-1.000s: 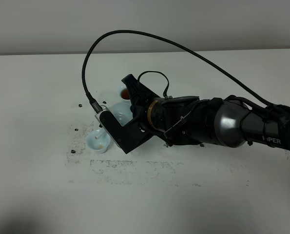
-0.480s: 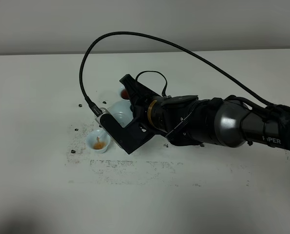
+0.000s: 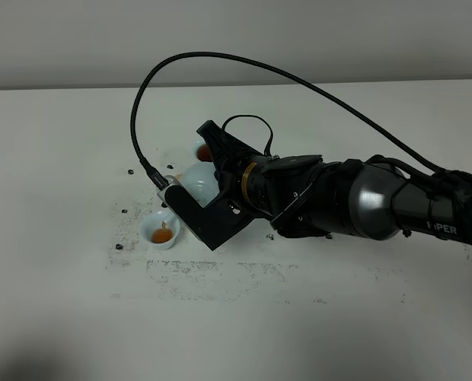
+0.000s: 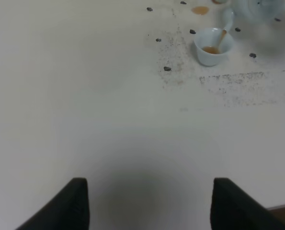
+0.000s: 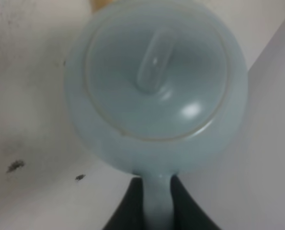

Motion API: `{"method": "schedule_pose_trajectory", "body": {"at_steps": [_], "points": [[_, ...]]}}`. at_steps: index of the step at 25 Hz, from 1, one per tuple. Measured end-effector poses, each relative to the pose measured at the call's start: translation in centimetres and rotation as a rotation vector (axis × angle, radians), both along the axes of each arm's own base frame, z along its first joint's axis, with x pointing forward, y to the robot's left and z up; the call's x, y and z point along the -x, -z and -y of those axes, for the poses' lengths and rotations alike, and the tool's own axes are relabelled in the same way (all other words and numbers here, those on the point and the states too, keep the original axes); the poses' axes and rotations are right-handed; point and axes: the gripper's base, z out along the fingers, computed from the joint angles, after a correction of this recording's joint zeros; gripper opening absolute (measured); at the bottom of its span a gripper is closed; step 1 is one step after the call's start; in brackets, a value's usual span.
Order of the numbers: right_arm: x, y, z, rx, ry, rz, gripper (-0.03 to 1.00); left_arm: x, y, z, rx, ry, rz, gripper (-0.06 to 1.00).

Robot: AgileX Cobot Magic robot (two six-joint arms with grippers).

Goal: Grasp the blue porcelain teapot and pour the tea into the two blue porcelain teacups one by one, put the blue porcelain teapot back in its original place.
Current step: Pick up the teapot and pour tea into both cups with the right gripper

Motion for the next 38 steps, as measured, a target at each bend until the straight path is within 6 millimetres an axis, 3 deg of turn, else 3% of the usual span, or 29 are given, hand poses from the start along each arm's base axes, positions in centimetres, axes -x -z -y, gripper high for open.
{"method": "schedule_pose_trajectory", "body": {"at_steps": [38], "points": [[-0.17, -0.14, 0.15, 0.056, -0.025, 0.039, 0.07, 0.0, 0.0, 0.0, 0.0, 0.0, 0.0, 0.56]]}}
